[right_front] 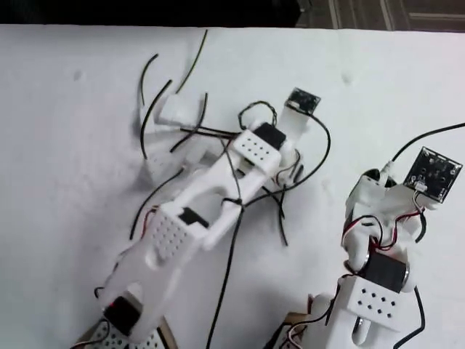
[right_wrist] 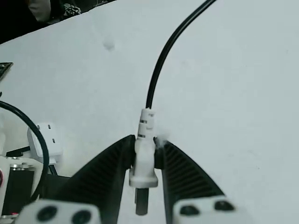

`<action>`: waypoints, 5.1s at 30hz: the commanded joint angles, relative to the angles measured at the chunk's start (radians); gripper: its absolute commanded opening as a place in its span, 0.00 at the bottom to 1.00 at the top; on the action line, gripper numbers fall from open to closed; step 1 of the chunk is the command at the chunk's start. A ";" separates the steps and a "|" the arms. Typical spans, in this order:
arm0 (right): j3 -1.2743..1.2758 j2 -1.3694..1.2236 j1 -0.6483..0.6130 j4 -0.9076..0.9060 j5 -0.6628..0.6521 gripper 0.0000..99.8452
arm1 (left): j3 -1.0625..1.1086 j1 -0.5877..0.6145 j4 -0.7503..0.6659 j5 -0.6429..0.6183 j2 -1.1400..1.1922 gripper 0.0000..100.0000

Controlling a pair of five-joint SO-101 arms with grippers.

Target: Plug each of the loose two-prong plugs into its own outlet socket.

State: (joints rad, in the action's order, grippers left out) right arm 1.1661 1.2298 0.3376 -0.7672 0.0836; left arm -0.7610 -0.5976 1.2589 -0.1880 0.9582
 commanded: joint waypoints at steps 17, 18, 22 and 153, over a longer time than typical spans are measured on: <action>-0.009 -0.001 0.007 0.007 0.011 0.02 | -0.908 -0.005 0.532 0.213 0.050 0.02; -0.009 -0.001 0.007 0.007 0.011 0.02 | -0.891 -0.008 0.534 0.224 0.028 0.02; -0.009 -0.002 0.007 0.007 0.011 0.02 | -0.735 -0.010 0.534 0.244 -0.111 0.02; 0.143 -0.004 -1.245 0.108 -0.034 0.02 | 2.048 0.541 -0.091 0.324 -2.778 0.25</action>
State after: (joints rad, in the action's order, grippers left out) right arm 1.3211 1.2298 -0.9237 -0.6644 0.0621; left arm 1.3211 -0.1481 1.1638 0.1389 -1.8205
